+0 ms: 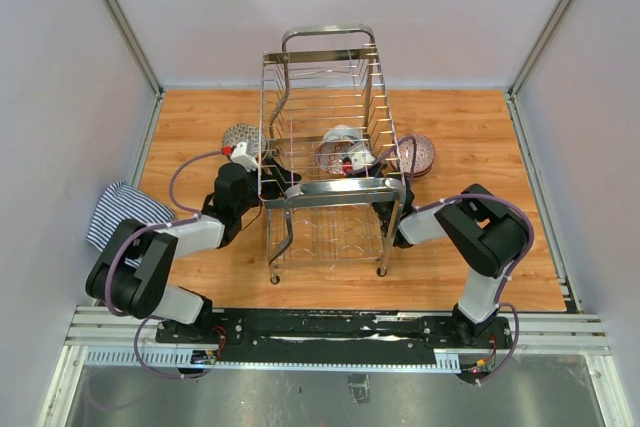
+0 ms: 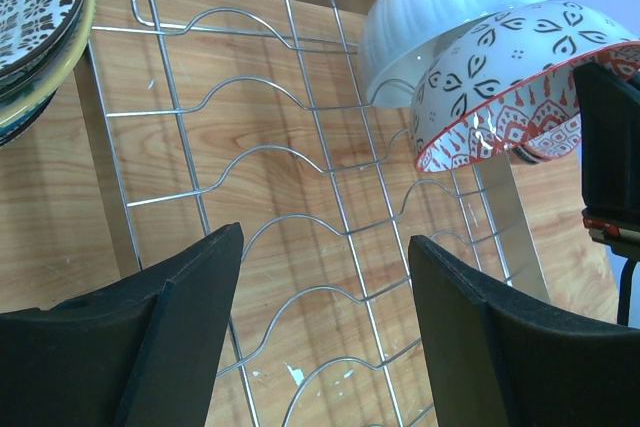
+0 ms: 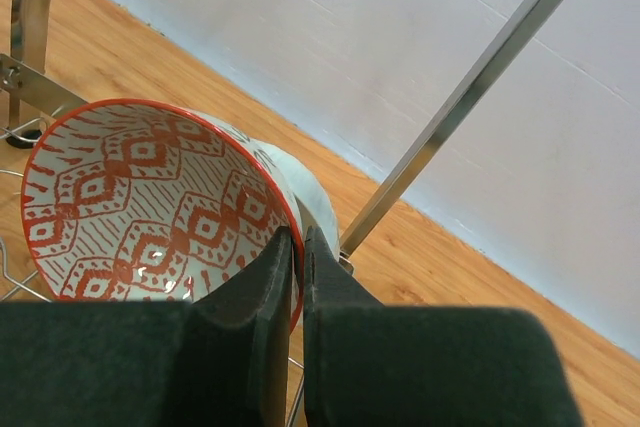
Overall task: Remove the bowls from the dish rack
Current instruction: Pick up the bowl from the dish rack.
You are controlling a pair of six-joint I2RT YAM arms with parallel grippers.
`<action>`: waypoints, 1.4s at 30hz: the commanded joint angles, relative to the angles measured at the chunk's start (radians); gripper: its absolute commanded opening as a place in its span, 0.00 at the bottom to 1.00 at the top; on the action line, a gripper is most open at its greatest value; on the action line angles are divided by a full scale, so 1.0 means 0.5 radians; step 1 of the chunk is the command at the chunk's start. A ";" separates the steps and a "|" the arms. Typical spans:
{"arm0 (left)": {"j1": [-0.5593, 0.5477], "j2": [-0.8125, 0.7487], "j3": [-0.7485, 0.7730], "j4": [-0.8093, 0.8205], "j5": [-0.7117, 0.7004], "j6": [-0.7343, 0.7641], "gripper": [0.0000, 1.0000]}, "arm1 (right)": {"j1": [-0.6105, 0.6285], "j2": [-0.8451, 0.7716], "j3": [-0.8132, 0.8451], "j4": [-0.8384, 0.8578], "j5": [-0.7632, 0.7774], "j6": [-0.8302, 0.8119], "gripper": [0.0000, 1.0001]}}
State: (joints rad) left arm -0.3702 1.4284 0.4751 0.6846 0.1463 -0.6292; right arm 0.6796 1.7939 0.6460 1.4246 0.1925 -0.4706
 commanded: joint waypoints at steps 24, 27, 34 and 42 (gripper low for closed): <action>-0.013 -0.156 -0.060 -0.111 -0.108 0.025 0.72 | -0.354 -0.293 -0.139 0.326 0.218 0.547 0.01; -0.013 -0.181 -0.062 -0.123 -0.119 0.025 0.72 | -0.377 -0.311 -0.161 0.323 0.248 0.571 0.01; -0.013 -0.224 -0.075 -0.135 -0.131 0.019 0.72 | -0.390 -0.286 -0.170 0.325 0.211 0.630 0.01; -0.014 -0.249 -0.079 -0.148 -0.149 0.028 0.72 | -0.390 -0.264 -0.170 0.326 0.171 0.662 0.01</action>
State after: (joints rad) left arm -0.3702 1.3281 0.4446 0.6022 0.0891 -0.6289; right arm 0.5098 1.6867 0.5461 1.4353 0.2283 -0.1547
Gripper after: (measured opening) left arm 0.723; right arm 0.053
